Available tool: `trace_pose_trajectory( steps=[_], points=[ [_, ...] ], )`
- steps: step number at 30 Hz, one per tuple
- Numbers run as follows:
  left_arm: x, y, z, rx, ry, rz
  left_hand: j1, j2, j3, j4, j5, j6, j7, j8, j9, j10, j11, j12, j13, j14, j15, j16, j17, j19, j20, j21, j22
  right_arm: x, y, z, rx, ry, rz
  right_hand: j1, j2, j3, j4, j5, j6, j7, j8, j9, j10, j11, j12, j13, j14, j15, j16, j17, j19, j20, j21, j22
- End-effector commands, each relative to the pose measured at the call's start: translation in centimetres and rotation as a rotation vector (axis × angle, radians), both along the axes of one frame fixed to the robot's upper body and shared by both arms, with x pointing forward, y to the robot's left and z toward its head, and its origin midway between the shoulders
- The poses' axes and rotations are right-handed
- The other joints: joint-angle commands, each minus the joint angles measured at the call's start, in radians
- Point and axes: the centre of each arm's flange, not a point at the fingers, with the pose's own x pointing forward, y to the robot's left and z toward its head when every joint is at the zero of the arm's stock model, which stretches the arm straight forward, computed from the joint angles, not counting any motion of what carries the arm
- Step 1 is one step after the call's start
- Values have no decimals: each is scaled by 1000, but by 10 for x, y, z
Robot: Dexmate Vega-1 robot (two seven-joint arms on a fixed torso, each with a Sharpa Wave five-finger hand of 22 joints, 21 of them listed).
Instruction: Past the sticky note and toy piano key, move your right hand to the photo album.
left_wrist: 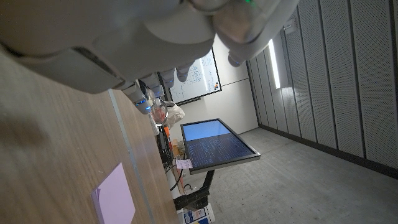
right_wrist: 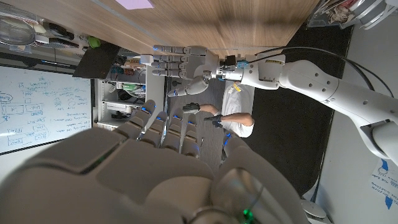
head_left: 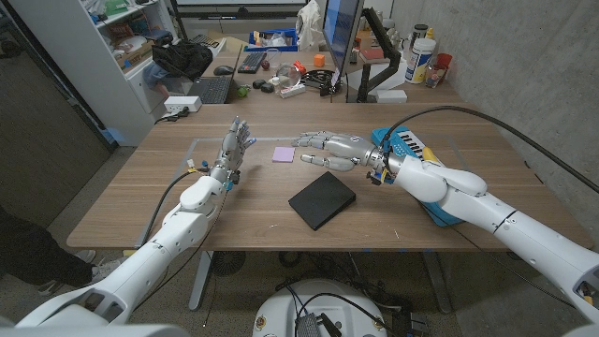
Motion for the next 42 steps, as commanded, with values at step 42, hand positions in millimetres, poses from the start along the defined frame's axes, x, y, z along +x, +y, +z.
trace_pose_trajectory(
  steps=[42],
  points=[
    [3, 7, -5, -7, 10, 2, 1, 126, -5, -2, 10, -298, -6, 4, 2, -312, -1, 3, 3, -398, -46, 6, 1, -355, -94, 6, 2, 8, 19, -15, -122, -4, -41, 16, 35, 1, -8, -2, 10, 8, 0, 6, 6, 1, 1, 4, 2, -10, 3, 4, 11, -62, -6, 3]
  ],
)
